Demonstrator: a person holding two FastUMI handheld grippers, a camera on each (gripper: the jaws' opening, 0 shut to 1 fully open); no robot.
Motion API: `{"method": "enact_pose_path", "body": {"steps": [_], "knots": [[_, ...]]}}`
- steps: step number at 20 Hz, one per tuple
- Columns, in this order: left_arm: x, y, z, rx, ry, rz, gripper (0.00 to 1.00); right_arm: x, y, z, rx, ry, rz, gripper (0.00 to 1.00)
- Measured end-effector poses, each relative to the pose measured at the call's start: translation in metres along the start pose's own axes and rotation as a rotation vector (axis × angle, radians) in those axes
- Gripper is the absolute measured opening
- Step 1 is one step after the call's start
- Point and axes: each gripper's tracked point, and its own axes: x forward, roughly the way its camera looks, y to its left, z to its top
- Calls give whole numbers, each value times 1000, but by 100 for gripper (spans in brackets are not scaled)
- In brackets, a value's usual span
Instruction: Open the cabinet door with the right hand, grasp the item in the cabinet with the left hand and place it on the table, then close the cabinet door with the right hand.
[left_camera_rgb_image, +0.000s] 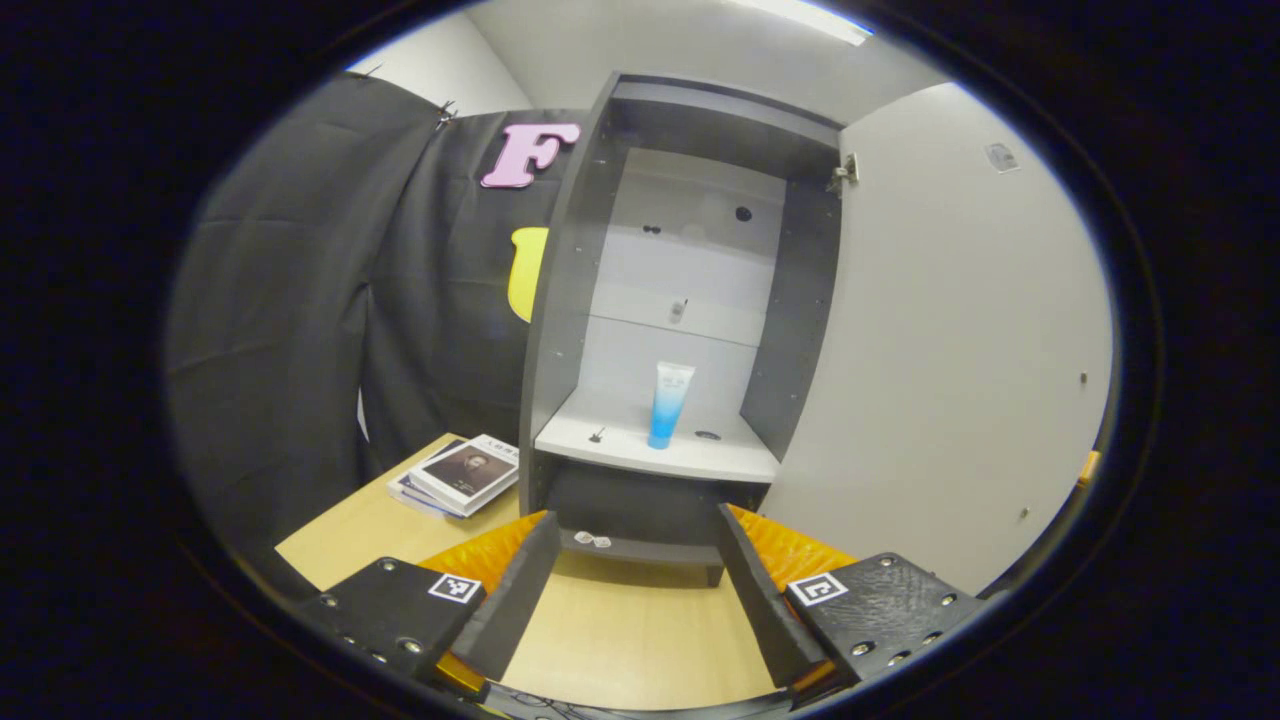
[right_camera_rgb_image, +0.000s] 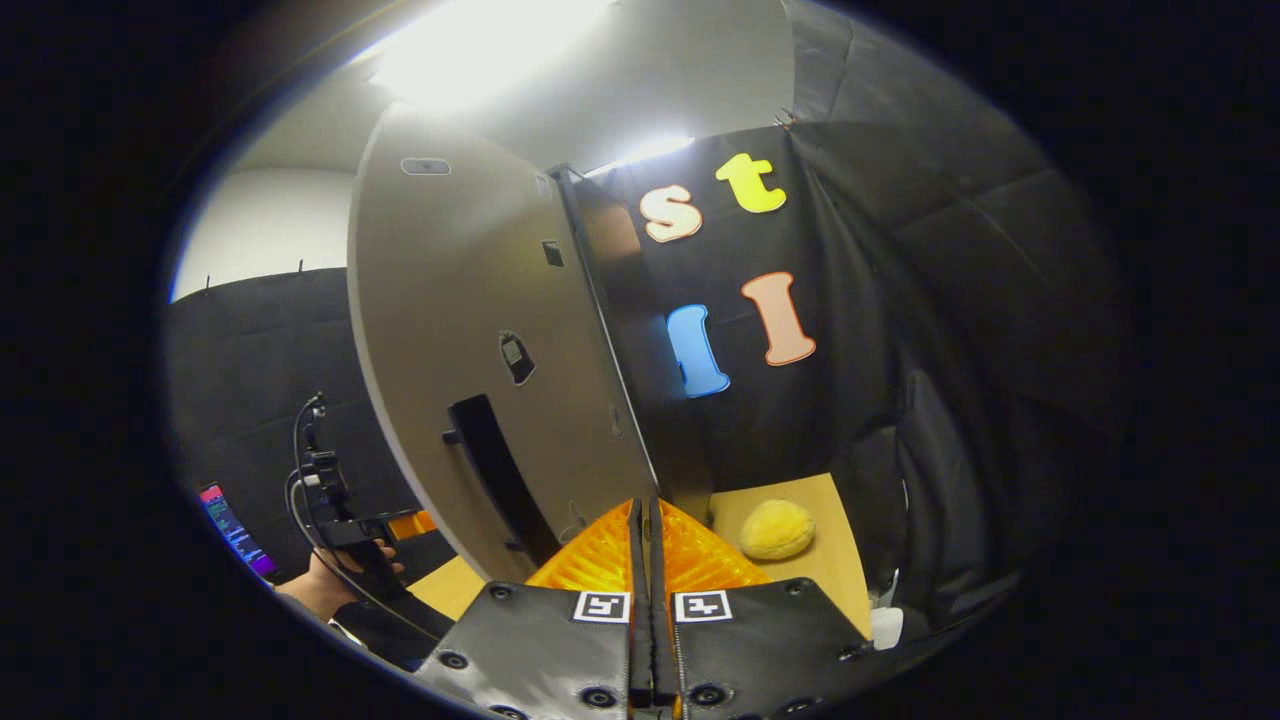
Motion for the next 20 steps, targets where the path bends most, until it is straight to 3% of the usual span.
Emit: {"method": "enact_pose_path", "body": {"steps": [3, 5, 7, 9, 10, 13, 16, 20], "knots": [[1, 6, 15, 29, -25, -9, 95, 15, -5, 9, -42, -19, -26, 5], [9, 15, 23, 51, -35, -20, 92, 25, -4, 12, -67, -26, -38, 0], [22, 19, 35, 61, -48, -59, 95, 36, -1, 14, -96, -22, -66, 28], [38, 25, 45, 72, -50, -96, 92, 40, -4, 21, -126, -44, -119, 41], [47, 28, 50, 77, -49, -115, 98, 41, -2, 26, -137, -57, -141, 60], [76, 30, 64, 95, -53, -188, 95, 48, -12, 29, -153, -63, -248, 93], [113, 26, 69, 97, -42, -272, 92, 47, -18, 35, -145, -89, -355, 98], [168, 16, 62, 94, -2, -363, 95, 34, -26, 36, -166, -111, -498, 98]]}}
